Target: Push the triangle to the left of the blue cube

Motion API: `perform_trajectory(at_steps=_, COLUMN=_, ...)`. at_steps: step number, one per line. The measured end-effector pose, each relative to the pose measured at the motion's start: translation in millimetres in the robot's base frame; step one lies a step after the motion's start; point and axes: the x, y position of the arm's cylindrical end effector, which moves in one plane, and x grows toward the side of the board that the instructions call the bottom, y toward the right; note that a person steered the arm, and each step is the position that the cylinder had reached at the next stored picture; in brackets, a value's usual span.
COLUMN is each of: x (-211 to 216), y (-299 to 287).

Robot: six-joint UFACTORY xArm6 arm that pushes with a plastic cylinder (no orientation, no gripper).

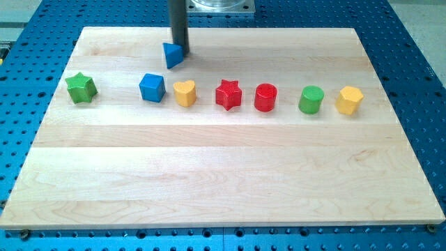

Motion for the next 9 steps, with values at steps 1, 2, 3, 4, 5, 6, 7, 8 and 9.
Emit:
perform_trajectory(at_steps=1, x=29.3, y=-24.8)
perform_trajectory(at_steps=2, x=50.0, y=10.8)
perform_trajectory(at_steps=3, x=59.6, y=49.2)
perform_trajectory(at_steps=4, x=63.3, y=-2.5)
perform_trajectory(at_steps=5, x=65.0, y=-57.5)
perform_trajectory(at_steps=6, x=77.3, y=-68.0)
perform_trajectory(at_steps=7, x=102.0, y=-67.9)
perform_trajectory(at_steps=8, x=86.2, y=-65.4)
perform_trajectory(at_steps=9, x=32.6, y=-50.7)
